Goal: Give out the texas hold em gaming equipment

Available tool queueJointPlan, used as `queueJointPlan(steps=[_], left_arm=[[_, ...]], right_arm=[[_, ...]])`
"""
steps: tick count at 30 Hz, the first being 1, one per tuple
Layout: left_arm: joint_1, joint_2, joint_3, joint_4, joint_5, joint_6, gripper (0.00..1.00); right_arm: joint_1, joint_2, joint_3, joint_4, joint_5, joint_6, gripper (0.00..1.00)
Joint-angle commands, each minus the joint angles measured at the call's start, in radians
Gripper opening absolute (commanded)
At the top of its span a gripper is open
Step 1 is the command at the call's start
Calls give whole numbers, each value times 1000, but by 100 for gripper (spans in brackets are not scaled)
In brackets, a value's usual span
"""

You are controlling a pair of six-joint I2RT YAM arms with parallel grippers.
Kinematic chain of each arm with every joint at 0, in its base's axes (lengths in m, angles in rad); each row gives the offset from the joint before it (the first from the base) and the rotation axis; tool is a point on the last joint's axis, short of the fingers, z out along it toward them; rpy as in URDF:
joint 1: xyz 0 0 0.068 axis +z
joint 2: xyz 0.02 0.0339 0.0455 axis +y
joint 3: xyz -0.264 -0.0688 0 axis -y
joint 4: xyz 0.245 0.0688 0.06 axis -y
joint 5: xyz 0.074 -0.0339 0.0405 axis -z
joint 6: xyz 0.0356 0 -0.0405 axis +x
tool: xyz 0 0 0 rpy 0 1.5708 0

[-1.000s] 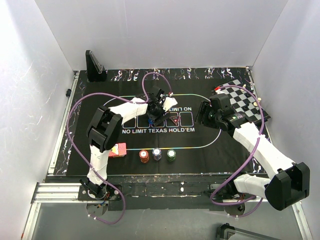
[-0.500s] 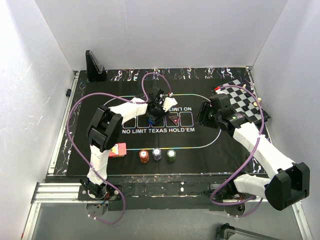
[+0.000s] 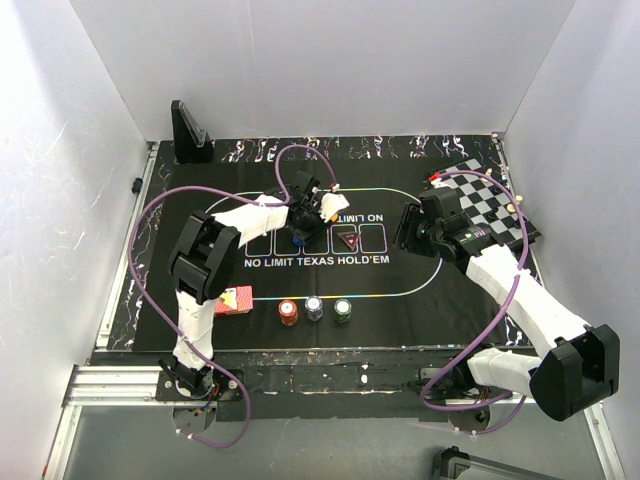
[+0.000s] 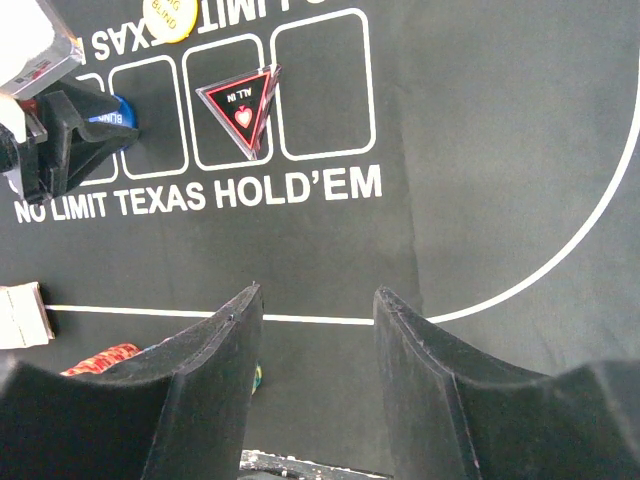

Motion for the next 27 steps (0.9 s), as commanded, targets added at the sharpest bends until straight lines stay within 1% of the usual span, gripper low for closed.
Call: queueJointPlan(steps=[1, 12, 17, 21, 25, 27], left_arm=[[50, -47, -66, -50, -1, 20, 31], [139, -134, -205, -16, -6, 35, 32], [174, -139, -232, -13, -4, 34, 31], [195, -194, -273, 8, 14, 39, 32], [195, -194, -217, -48, 16, 35, 32], [195, -200, -200, -55, 15, 37, 35]], right_arm=[[-6, -10, 20, 27, 8, -6, 55], [-4, -3, 21, 35, -9, 4, 54], [-4, 0, 18, 36, -21, 9, 53], [-4, 0, 18, 36, -21, 8, 52], [-4, 5, 12, 44, -26, 12, 52], [-4, 8, 16, 44, -32, 12, 52]])
